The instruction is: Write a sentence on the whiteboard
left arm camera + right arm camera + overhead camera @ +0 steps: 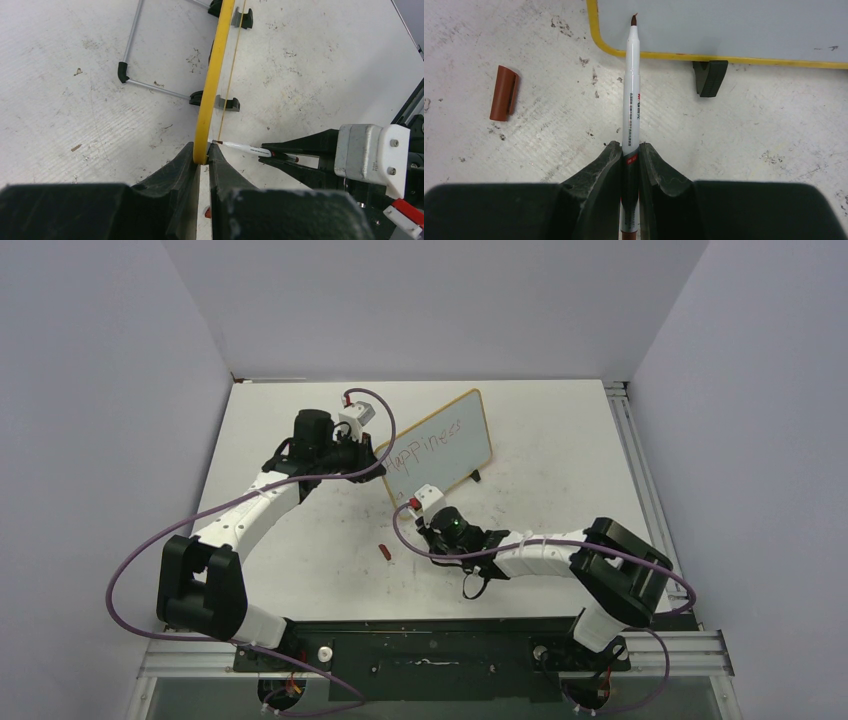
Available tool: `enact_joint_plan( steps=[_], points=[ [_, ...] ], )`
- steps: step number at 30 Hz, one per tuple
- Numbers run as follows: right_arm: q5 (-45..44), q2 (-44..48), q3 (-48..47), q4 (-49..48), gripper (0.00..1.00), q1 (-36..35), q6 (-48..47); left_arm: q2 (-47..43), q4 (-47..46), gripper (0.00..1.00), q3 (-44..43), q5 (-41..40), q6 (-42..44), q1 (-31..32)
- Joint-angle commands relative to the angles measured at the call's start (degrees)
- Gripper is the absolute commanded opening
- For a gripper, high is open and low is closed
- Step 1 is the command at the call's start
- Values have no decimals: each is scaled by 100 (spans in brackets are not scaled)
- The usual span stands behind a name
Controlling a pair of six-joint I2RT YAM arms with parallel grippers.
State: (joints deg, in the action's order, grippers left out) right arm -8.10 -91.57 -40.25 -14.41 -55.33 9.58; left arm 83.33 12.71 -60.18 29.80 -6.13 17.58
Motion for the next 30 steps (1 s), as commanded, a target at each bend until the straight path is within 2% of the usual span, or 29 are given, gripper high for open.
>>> enact_joint_plan(
  steps=[1, 30],
  points=[
    [6, -72, 1, -176, 5, -132, 75, -197, -72, 0, -179, -9, 147, 1],
    [-573, 423, -220, -217, 5, -233, 124, -178, -67, 0, -189, 16, 147, 8]
  ],
)
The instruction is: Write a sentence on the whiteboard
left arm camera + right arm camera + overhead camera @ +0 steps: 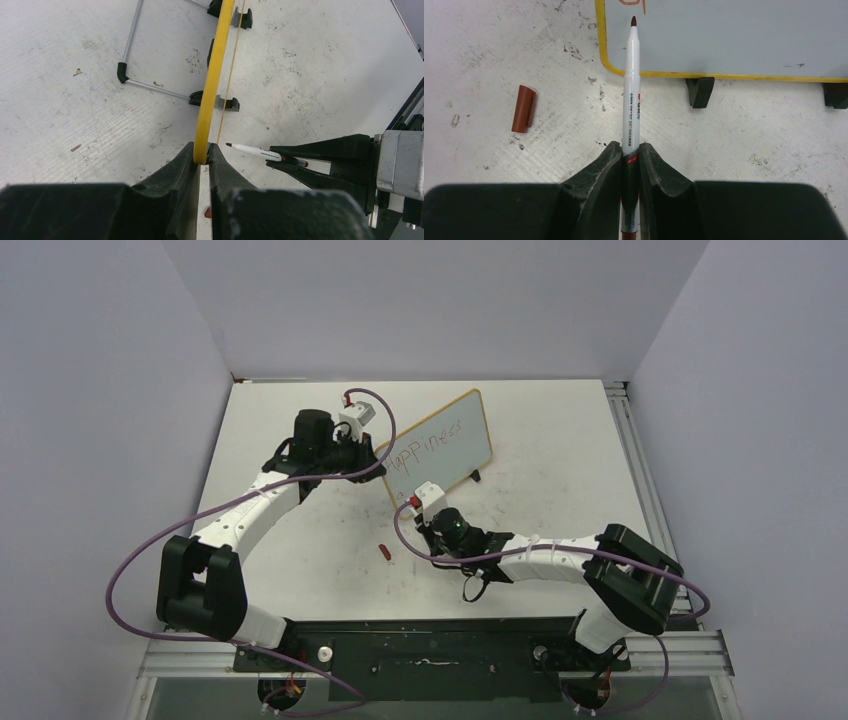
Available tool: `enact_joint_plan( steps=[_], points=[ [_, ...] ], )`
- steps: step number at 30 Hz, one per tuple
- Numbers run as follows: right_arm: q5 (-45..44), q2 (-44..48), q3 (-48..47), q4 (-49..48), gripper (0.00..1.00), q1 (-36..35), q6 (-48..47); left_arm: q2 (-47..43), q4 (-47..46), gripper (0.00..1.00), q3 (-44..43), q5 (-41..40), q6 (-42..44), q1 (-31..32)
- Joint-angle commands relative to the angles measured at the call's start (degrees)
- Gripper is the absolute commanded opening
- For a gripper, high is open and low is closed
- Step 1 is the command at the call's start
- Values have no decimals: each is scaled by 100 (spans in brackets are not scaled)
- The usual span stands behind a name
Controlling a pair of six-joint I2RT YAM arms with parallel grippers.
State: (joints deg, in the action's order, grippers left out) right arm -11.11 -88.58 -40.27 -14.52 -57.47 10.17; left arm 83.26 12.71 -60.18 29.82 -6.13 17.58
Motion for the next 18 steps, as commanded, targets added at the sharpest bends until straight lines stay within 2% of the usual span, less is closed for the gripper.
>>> enact_joint_plan(
  steps=[1, 18],
  points=[
    [-279, 85, -252, -208, 5, -12, 56, -170, -67, 0, -193, 15, 147, 8],
    [-195, -244, -463, -215, 5, 78, -24, -174, -62, 0, -189, 16, 147, 6]
  ],
)
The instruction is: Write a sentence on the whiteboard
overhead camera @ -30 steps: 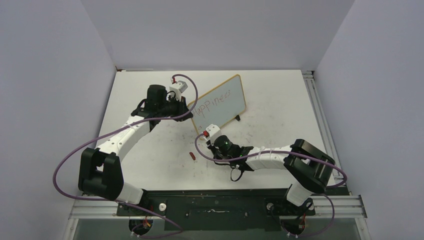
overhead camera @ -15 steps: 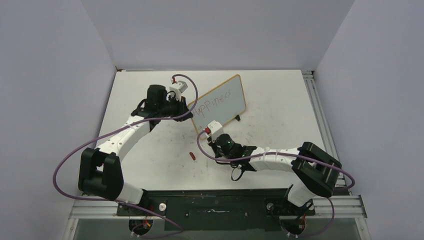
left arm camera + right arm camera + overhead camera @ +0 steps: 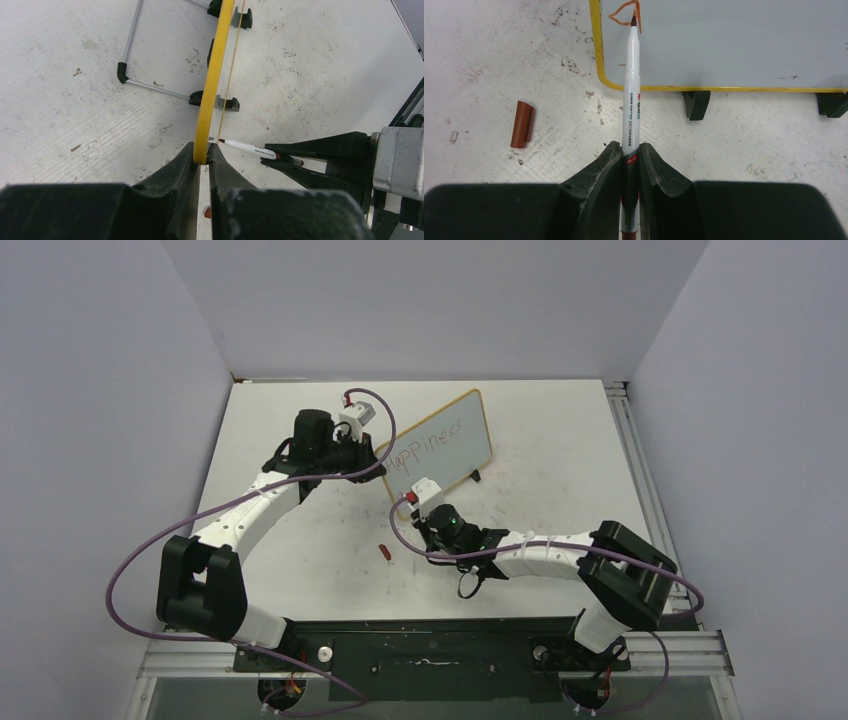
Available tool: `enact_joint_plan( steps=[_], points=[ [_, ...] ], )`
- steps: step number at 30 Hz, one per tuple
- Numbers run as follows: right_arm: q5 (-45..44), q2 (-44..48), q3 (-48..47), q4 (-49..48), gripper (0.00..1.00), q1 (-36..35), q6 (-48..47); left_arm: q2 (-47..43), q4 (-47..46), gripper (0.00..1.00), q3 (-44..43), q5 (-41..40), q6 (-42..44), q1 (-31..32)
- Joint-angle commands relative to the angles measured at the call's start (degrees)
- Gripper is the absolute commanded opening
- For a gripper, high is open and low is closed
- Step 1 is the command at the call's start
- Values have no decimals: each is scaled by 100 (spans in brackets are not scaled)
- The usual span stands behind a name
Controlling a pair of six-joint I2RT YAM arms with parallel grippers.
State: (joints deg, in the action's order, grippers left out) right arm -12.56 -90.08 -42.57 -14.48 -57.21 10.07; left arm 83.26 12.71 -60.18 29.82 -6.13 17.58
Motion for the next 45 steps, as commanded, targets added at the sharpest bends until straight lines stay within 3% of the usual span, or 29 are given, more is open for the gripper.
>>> enact_joint_plan(
  steps=[1, 45],
  points=[
    [-54, -111, -242, -221, 5, 52, -14, -177, -62, 0, -202, 15, 147, 7],
    [157, -246, 214, -190, 5, 75, 214, -223, -62, 0, -185, 7, 147, 6]
  ],
)
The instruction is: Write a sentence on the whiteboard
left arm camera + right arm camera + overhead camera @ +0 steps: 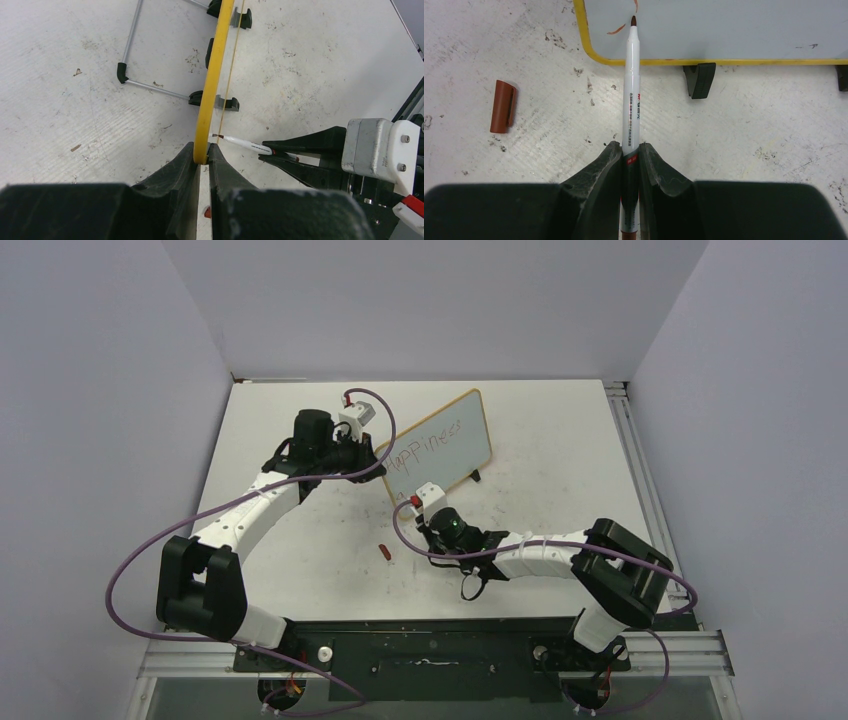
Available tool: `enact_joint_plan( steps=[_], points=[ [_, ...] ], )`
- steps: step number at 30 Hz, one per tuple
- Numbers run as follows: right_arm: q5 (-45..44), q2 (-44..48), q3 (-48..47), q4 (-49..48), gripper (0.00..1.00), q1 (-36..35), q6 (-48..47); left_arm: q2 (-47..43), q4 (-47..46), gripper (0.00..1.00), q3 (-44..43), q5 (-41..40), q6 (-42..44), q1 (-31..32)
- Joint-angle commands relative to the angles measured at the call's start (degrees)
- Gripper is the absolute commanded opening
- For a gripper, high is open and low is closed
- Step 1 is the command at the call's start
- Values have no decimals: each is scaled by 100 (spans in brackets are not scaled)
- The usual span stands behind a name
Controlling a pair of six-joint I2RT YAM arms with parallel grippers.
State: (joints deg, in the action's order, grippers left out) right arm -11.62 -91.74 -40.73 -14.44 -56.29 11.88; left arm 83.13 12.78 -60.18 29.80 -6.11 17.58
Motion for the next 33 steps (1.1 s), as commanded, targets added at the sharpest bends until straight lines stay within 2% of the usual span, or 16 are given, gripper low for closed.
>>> enact_joint_plan(
  steps=[1, 11, 26, 33],
  points=[
    [77, -90, 30, -197, 5, -28, 19, -205, -70, 0, -182, 10, 145, 8],
    [29, -39, 47, -163, 5, -125, -15, -207, -65, 0, -190, 9, 145, 8],
    [93, 861, 244, -254, 5, -180, -23, -201, -73, 0, -180, -1, 145, 8],
    [401, 964, 173, -182, 5, 68, -58, -200, -75, 0, -186, 8, 145, 8]
  ],
)
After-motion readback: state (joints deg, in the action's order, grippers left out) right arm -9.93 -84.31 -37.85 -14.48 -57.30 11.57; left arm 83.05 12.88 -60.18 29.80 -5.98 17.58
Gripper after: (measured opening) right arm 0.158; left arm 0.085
